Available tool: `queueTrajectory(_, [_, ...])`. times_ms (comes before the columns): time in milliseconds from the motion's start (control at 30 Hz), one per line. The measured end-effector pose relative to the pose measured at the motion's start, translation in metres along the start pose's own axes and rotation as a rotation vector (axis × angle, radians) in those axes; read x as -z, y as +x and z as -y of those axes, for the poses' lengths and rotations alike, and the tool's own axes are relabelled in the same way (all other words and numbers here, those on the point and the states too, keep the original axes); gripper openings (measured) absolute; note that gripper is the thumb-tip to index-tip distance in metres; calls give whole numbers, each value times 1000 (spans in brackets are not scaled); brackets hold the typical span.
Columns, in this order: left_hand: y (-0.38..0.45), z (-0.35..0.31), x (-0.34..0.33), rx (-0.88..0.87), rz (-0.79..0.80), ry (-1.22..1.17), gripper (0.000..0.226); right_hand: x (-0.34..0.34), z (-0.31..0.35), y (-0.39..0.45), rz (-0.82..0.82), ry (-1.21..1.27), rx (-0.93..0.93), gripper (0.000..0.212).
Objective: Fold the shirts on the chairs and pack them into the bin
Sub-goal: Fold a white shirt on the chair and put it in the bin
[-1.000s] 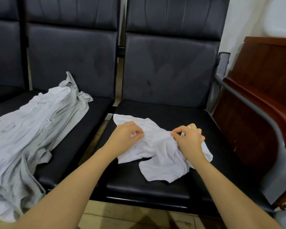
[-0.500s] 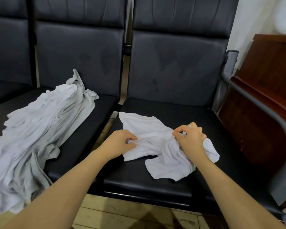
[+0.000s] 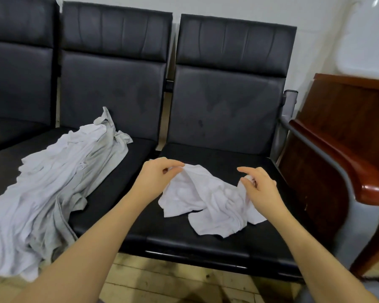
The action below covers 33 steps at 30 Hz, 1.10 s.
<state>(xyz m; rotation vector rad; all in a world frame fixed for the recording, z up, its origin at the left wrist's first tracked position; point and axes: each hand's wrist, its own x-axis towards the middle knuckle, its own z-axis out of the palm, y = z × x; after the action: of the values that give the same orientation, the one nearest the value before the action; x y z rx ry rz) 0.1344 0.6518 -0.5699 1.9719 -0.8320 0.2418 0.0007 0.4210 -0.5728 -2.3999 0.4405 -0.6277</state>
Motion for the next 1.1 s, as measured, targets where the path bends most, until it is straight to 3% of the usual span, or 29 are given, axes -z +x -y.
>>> queueTrajectory(167, [6, -30, 13, -63, -76, 3, 19, 33, 19, -6, -162, 123, 43, 19])
queueTrajectory(500, [48, -85, 50, -393, -251, 394, 14, 97, 75, 10, -401, 49, 153, 10])
queueTrajectory(600, [59, -104, 65, -444, -349, 469, 12, 116, 94, 12, -472, 117, 166, 10])
queueTrajectory(733, [71, -128, 81, -471, -337, 540, 15, 135, 113, 13, -534, 169, 207, 8])
queueTrajectory(900, [84, -147, 102, -494, -294, 371, 16, 160, 132, 21, -579, 214, 229, 10])
queueTrajectory(1100, [94, -180, 115, -293, -263, 64, 23, 176, 148, 30, -645, 242, 253, 7])
